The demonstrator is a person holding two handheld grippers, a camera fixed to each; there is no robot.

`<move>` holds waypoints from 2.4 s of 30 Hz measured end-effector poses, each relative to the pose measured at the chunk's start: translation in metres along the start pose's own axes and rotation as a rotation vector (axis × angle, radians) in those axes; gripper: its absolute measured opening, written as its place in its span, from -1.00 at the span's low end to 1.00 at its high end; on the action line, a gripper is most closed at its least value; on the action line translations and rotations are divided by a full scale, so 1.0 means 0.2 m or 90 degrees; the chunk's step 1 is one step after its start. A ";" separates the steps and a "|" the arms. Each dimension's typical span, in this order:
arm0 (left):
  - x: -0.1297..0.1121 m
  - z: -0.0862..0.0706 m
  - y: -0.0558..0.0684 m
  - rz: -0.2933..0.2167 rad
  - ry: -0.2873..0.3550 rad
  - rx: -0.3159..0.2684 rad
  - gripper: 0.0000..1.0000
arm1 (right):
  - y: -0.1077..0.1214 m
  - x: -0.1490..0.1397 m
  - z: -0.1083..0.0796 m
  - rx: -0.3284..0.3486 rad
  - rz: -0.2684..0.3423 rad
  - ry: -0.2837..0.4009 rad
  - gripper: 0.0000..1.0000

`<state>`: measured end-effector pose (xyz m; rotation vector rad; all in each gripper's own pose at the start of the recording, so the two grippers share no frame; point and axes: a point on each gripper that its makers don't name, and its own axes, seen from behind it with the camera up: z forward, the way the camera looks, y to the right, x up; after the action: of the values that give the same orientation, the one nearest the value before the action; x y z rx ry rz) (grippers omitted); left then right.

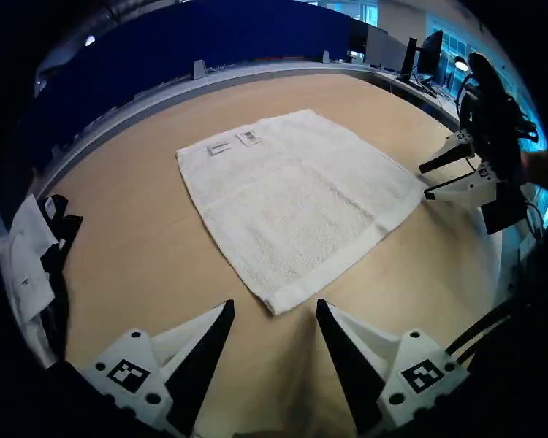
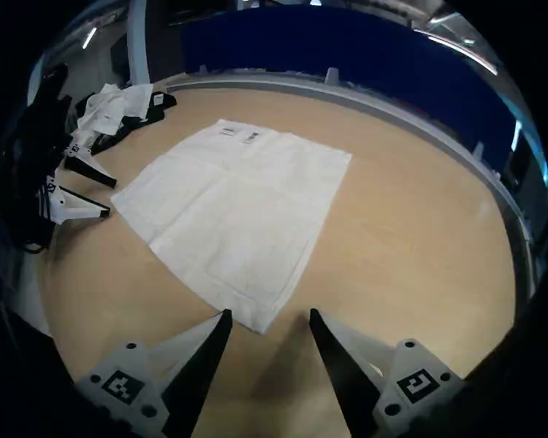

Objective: Fold towel

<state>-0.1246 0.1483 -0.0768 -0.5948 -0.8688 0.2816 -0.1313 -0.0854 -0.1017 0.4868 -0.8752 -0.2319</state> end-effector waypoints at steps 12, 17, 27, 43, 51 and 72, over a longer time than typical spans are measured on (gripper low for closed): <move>-0.01 0.02 0.01 -0.004 -0.013 -0.004 0.10 | -0.01 -0.01 0.01 0.005 0.007 -0.009 0.19; -0.01 0.02 -0.01 -0.008 -0.015 -0.001 -0.06 | -0.01 -0.01 0.01 0.005 0.008 -0.011 -0.26; -0.01 0.02 0.00 -0.004 -0.015 -0.001 -0.27 | -0.01 -0.01 0.01 0.002 0.009 -0.013 -0.56; -0.01 0.04 -0.02 -0.002 -0.009 0.013 -0.82 | -0.03 0.00 0.02 0.012 0.012 -0.012 -0.75; -0.02 0.02 0.01 -0.013 -0.007 -0.001 -0.84 | -0.03 0.01 0.01 0.011 0.018 -0.008 -0.81; 0.06 -0.17 0.05 -0.044 0.005 -0.009 -0.85 | -0.04 0.15 -0.18 0.014 0.017 0.034 -0.83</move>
<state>-0.0898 0.1496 -0.0923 -0.5782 -0.8829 0.2103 -0.0853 -0.0934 -0.1048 0.4987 -0.8327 -0.1847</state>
